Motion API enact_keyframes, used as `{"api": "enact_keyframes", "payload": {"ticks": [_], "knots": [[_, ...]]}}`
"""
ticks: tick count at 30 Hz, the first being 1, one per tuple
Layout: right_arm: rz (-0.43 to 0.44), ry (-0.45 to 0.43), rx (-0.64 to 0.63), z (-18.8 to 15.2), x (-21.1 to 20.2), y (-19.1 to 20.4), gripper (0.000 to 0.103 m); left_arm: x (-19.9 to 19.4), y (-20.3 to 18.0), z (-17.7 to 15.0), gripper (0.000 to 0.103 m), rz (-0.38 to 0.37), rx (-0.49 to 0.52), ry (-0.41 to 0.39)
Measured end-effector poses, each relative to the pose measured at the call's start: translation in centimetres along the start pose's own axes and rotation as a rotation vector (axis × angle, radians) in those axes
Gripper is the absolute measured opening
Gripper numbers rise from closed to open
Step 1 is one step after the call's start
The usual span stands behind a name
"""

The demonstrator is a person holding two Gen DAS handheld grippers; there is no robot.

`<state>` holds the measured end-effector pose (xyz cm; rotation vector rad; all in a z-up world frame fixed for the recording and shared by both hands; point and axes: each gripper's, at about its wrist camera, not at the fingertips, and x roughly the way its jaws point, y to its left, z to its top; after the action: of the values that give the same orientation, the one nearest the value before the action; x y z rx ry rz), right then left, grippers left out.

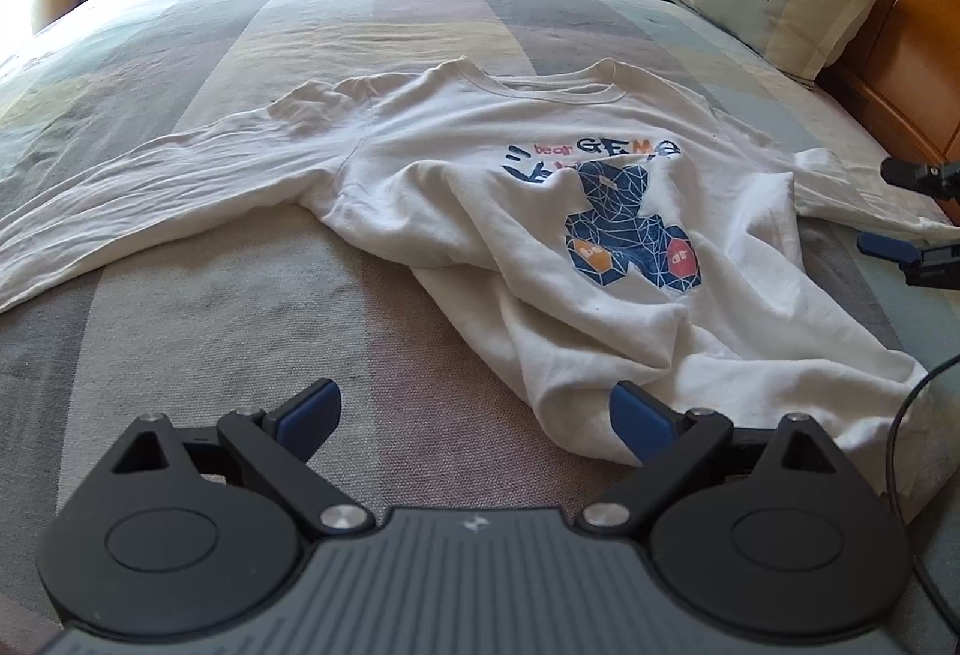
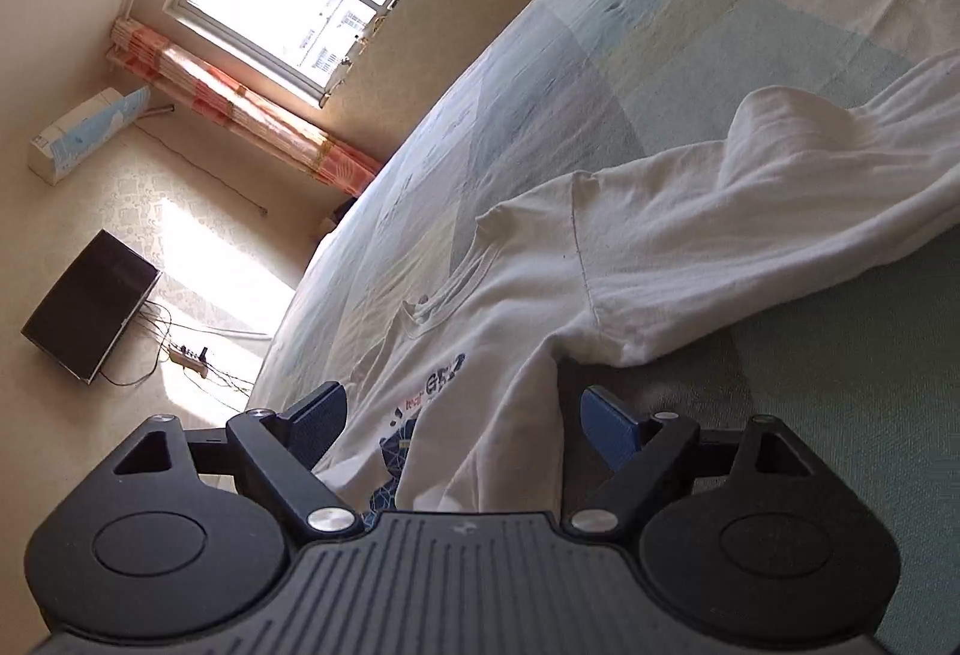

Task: Fold clothes

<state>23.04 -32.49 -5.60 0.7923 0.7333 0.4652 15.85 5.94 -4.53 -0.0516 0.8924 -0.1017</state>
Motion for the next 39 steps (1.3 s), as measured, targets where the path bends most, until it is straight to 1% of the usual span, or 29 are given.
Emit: {"api": "enact_keyframes", "payload": {"ticks": [3, 4, 7, 8, 10, 14, 17, 22, 27, 30, 34, 36, 37, 39], "knots": [[-0.007, 0.039, 0.003, -3.6, -1.8, 0.3, 0.095, -0.4, -0.2, -0.1, 0.096, -0.003, 0.006, -0.004], [-0.023, 0.049, -0.005, -4.7, -2.3, 0.6, 0.098, -0.5, -0.3, -0.1, 0.096, -0.004, 0.009, -0.005], [-0.102, 0.082, -0.083, -7.2, -3.2, 2.2, 0.101, -0.9, -0.6, -0.2, 0.096, -0.006, 0.02, -0.001], [-0.131, 0.093, -0.137, -7.8, -3.2, 3.2, 0.102, -0.9, -0.6, -0.3, 0.096, -0.007, 0.02, 0.003], [-0.191, 0.115, -0.246, -9.1, -3.1, 5.0, 0.103, -1.1, -0.6, -0.5, 0.097, -0.008, 0.018, 0.012], [-0.255, 0.161, -0.469, -11.1, -2.0, 9.5, 0.103, -1.7, -0.1, -1.0, 0.097, 0.005, 0.006, 0.022], [-0.308, 0.184, -0.654, -12.8, 0.0, 12.9, 0.103, -2.2, 0.6, -1.3, 0.097, 0.016, -0.01, 0.02], [-0.349, 0.255, -0.933, -16.4, 4.4, 17.5, 0.103, -2.9, 2.5, -1.6, 0.097, 0.046, -0.041, 0.008], [-0.374, 0.3, -1.179, -20.3, 8.9, 20.3, 0.103, -3.6, 4.8, -1.8, 0.097, 0.073, -0.089, -0.007], [-0.407, 0.32, -1.253, -21.5, 11.6, 21.0, 0.103, -3.8, 5.7, -2.0, 0.097, 0.07, -0.113, -0.02], [-0.43, 0.337, -1.276, -22.0, 14.4, 21.1, 0.103, -3.6, 6.5, -2.0, 0.096, 0.067, -0.133, -0.022], [-0.435, 0.335, -1.262, -21.6, 15.0, 21.2, 0.103, -3.3, 6.7, -1.8, 0.096, 0.066, -0.137, -0.02], [-0.451, 0.329, -1.261, -21.3, 15.2, 21.2, 0.103, -3.2, 6.8, -1.8, 0.096, 0.064, -0.139, -0.021], [-0.497, 0.289, -1.257, -20.2, 15.0, 21.0, 0.103, -2.8, 6.8, -1.7, 0.097, 0.056, -0.142, -0.019]]}}
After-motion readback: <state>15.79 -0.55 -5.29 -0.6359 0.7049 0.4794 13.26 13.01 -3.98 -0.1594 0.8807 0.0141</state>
